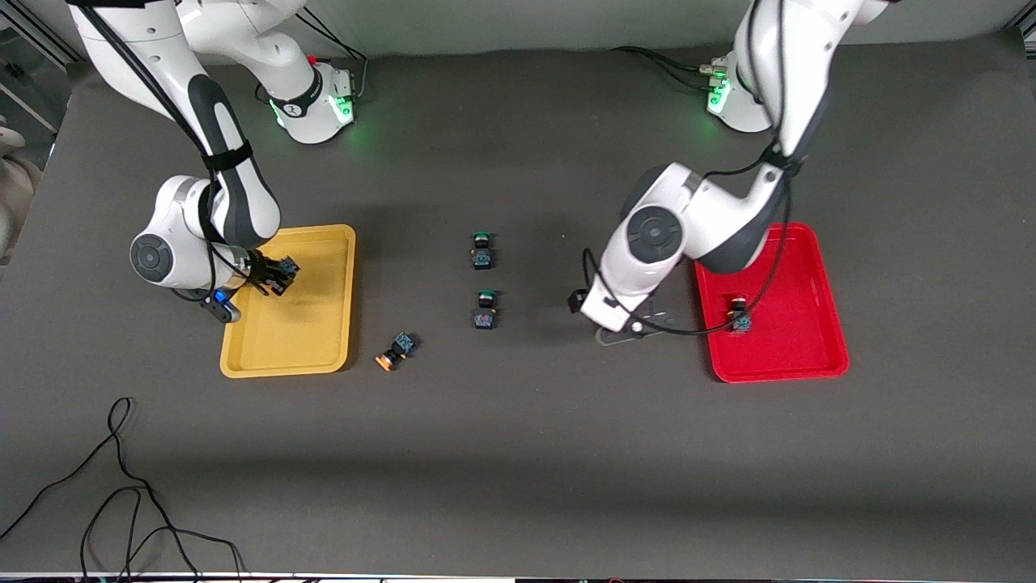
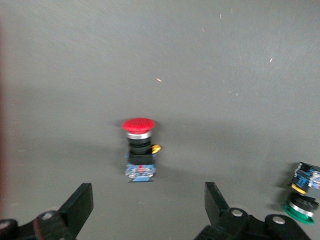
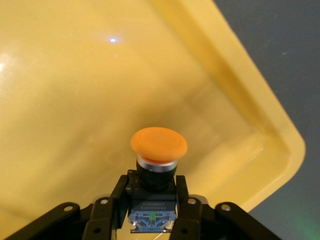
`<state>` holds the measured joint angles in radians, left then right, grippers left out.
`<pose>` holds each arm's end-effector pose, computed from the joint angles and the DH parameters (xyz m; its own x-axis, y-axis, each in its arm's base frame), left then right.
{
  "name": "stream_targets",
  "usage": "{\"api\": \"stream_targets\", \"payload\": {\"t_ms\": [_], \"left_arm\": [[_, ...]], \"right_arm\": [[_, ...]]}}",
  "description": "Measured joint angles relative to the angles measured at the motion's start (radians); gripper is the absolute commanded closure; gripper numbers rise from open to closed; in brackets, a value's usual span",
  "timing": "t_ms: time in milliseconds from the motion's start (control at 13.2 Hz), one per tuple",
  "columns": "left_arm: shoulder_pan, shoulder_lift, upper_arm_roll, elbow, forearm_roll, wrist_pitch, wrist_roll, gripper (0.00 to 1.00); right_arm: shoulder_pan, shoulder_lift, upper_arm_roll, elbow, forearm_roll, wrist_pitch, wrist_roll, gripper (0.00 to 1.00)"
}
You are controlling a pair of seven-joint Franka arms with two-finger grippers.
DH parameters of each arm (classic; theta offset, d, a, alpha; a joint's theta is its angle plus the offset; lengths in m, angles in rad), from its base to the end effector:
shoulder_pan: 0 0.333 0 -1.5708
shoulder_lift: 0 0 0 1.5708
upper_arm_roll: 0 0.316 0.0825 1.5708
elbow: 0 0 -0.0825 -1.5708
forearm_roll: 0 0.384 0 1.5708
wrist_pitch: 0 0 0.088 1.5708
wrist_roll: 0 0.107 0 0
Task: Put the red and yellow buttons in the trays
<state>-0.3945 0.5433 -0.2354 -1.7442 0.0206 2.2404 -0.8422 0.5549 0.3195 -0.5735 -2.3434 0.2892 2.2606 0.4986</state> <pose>0.5429 -0.3778 0.2683 0.9693 0.2246 -0.1004 0.2300 -0.9721 0.0452 0.4751 -0.0138 0.1954 0.6891 -0.6709 -0.2737 -0.6506 -0.7392 0.1741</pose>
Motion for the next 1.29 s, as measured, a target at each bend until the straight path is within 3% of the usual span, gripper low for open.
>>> {"api": "stream_targets", "payload": {"t_ms": [227,303,455,606,758,985,1136,1288], "left_arm": [[-0.008,0.102,0.004,0.002,0.017,0.065,0.0,0.01],[-0.007,0.123,0.006,0.004,0.019,0.083,0.0,0.06],[-0.008,0.144,0.008,0.008,0.021,0.09,0.0,0.3],[-0.008,0.147,0.008,0.01,0.027,0.09,-0.014,0.67],[-0.008,0.15,0.008,0.011,0.037,0.089,-0.026,0.94],[-0.008,0.15,0.01,0.017,0.041,0.087,-0.035,0.98],[0.002,0.139,0.017,0.036,0.043,0.069,-0.034,0.98],[0.053,0.077,0.018,0.062,0.029,-0.051,0.032,0.98]], "right_arm": [[0.001,-0.001,0.0,0.004,0.017,0.0,-0.017,0.0],[0.004,-0.005,0.001,0.01,0.02,-0.003,-0.017,0.0],[0.025,-0.027,0.003,0.066,0.026,-0.04,0.002,0.0],[0.082,-0.046,0.004,0.195,0.026,-0.116,0.101,0.0],[0.145,-0.047,0.007,0.34,0.026,-0.18,0.203,0.0],[0.237,-0.009,0.013,0.515,0.026,-0.203,0.329,0.0],[0.272,0.07,0.035,0.616,0.04,-0.204,0.407,0.0],[0.277,0.18,0.047,0.658,0.087,-0.191,0.418,0.0]]}}
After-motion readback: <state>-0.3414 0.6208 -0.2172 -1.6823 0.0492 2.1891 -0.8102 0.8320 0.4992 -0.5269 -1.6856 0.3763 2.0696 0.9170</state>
